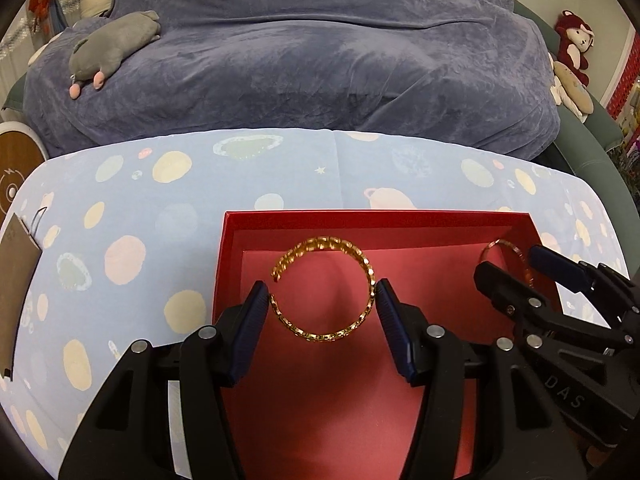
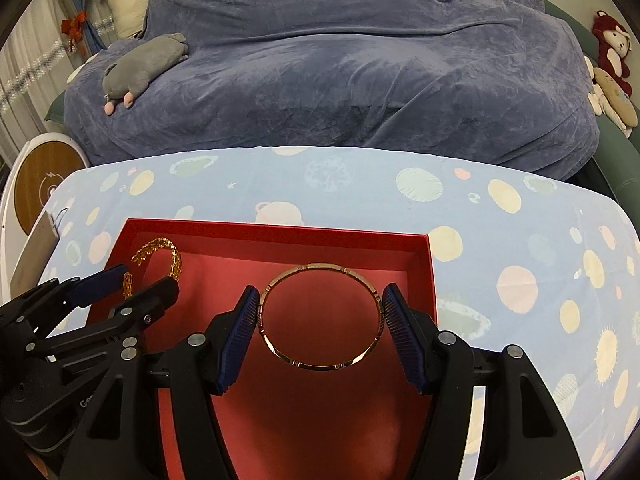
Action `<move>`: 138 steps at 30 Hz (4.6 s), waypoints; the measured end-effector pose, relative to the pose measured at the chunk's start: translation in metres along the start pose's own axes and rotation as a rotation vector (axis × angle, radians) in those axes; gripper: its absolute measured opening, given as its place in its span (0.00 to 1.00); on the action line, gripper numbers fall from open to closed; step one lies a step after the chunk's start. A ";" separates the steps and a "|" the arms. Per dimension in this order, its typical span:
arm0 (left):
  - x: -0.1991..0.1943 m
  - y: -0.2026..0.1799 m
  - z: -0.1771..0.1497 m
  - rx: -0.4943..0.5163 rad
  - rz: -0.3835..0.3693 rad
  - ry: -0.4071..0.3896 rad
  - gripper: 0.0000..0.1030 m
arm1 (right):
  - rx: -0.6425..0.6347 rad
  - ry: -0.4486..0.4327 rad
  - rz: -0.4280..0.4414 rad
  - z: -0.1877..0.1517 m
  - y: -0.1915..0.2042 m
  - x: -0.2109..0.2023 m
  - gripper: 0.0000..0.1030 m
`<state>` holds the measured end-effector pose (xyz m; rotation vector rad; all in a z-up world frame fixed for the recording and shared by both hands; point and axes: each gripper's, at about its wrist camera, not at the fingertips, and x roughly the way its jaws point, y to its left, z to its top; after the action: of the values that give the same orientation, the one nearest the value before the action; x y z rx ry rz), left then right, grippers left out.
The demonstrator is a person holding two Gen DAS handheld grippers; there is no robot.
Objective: Organize jewelry
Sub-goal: 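Carry both gold bangles into the red box and open both grippers, then grasp the black bead bracelet with the left gripper while the right grasps the amber bead bracelet, then lower both bead bracelets into the red box and open both grippers, then grasp the red bead bracelet with the right gripper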
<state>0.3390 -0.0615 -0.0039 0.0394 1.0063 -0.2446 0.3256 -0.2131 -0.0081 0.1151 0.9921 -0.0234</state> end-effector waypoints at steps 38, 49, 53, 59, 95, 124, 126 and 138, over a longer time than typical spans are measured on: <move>-0.109 -0.024 -0.227 0.017 0.052 0.050 0.67 | 0.062 0.057 -0.106 -0.218 -0.027 -0.124 0.68; -0.096 -0.027 -0.229 0.040 0.043 0.056 0.55 | 0.059 0.100 -0.098 -0.211 -0.015 -0.084 0.56; -0.097 -0.028 -0.227 0.055 0.019 0.060 0.39 | 0.040 0.089 -0.081 -0.212 -0.013 -0.088 0.43; -0.100 -0.030 -0.228 0.064 0.019 0.057 0.19 | 0.031 0.098 -0.027 -0.214 -0.010 -0.091 0.07; -0.165 -0.041 -0.084 0.040 -0.176 -0.117 0.08 | 0.052 -0.102 0.126 -0.074 -0.005 -0.150 0.07; -0.061 -0.024 -0.059 0.065 -0.028 -0.100 0.51 | 0.100 -0.040 0.014 -0.053 -0.033 -0.060 0.38; -0.070 -0.024 -0.064 0.058 -0.027 -0.109 0.51 | 0.085 -0.049 0.008 -0.058 -0.032 -0.072 0.38; -0.136 -0.027 -0.128 0.048 -0.001 -0.130 0.51 | 0.024 -0.050 -0.012 -0.139 -0.020 -0.145 0.41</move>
<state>0.1578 -0.0438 0.0436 0.0655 0.8716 -0.2688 0.1294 -0.2232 0.0362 0.1299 0.9427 -0.0489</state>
